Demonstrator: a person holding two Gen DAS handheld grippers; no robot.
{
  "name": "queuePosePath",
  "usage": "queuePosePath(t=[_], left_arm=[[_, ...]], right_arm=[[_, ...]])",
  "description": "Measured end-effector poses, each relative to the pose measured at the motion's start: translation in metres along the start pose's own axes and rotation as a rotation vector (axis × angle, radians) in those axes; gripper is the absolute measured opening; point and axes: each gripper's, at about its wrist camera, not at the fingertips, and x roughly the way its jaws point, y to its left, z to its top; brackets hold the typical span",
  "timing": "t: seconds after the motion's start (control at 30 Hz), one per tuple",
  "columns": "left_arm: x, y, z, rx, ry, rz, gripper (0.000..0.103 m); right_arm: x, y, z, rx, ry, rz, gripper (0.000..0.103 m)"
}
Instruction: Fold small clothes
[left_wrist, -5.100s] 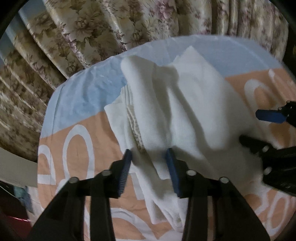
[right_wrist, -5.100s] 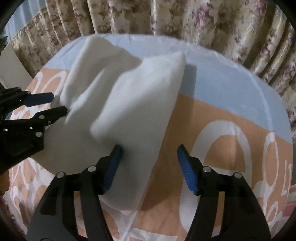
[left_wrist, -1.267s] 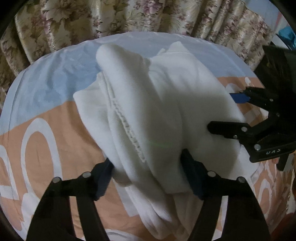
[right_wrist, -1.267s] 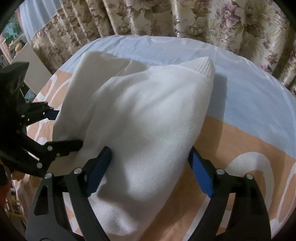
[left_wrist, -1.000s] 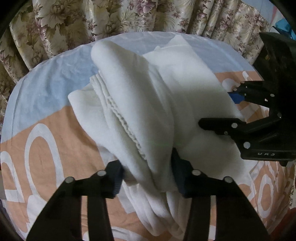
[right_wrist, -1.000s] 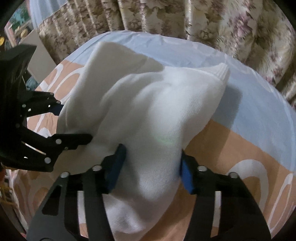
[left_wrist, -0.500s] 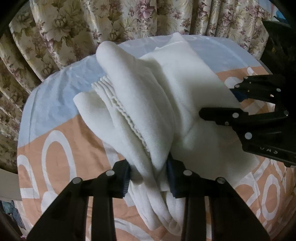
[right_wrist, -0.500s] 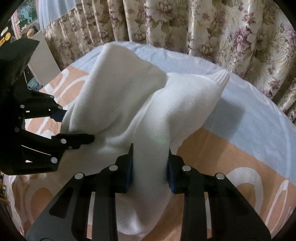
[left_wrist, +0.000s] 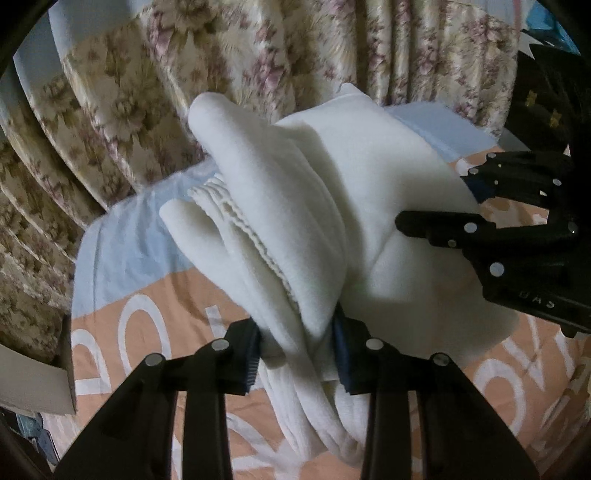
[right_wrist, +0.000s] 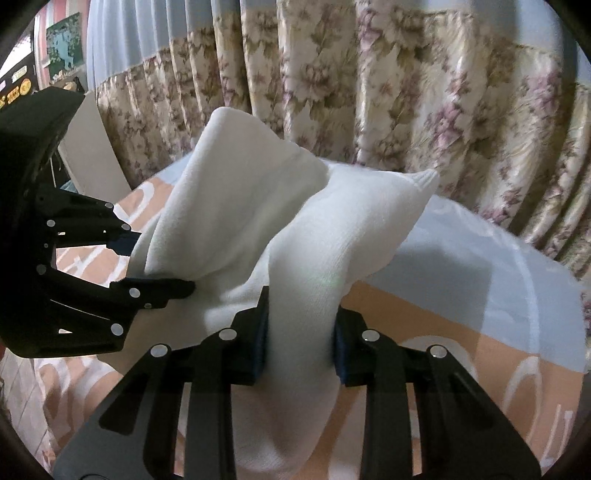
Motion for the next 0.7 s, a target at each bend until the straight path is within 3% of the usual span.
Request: queuePosePath(t=[0.17, 0.3, 0.5, 0.7], left_arm=[[-0.025, -0.038, -0.006, -0.008, -0.012, -0.038, 0.034], [-0.019, -0.076, -0.020, -0.021, 0.002, -0.086, 0.035], [0.015, -0.111, -0.041, -0.040, 0.059, -0.112, 0.035], [0.043, -0.117, -0.063, -0.052, 0.090, -0.120, 0.038]], right_arm=[[-0.048, -0.003, -0.018, 0.008, -0.026, -0.025, 0.029], [-0.071, -0.010, -0.048, 0.014, 0.015, -0.043, 0.029], [-0.065, -0.019, -0.096, 0.025, 0.112, -0.074, 0.029], [-0.041, -0.023, -0.135, 0.028, 0.176, -0.069, 0.031]])
